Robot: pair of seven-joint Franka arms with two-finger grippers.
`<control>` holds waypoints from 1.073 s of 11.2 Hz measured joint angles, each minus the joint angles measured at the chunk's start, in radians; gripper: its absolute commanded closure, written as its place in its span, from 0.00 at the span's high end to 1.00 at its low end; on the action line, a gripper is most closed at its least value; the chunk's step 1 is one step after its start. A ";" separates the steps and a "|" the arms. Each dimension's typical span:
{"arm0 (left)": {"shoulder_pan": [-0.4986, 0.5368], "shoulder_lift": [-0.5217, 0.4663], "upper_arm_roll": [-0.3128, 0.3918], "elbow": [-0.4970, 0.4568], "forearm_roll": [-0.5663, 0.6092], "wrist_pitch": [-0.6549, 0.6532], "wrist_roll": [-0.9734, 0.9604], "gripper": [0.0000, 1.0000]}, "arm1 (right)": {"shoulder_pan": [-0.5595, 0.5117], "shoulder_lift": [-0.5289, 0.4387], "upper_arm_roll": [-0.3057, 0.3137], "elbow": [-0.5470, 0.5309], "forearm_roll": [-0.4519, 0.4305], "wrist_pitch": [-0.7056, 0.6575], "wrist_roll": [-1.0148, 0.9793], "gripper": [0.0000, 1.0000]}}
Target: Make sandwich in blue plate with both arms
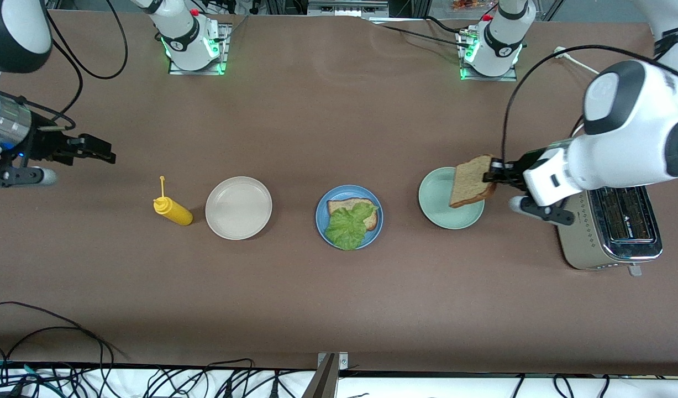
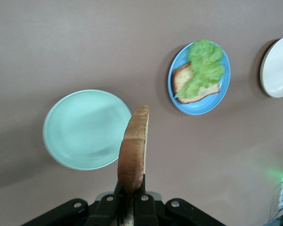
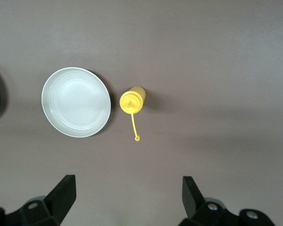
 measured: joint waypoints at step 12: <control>-0.090 0.303 -0.268 0.061 -0.008 0.479 -0.388 0.00 | -0.029 -0.027 0.094 -0.070 -0.128 0.086 0.020 1.00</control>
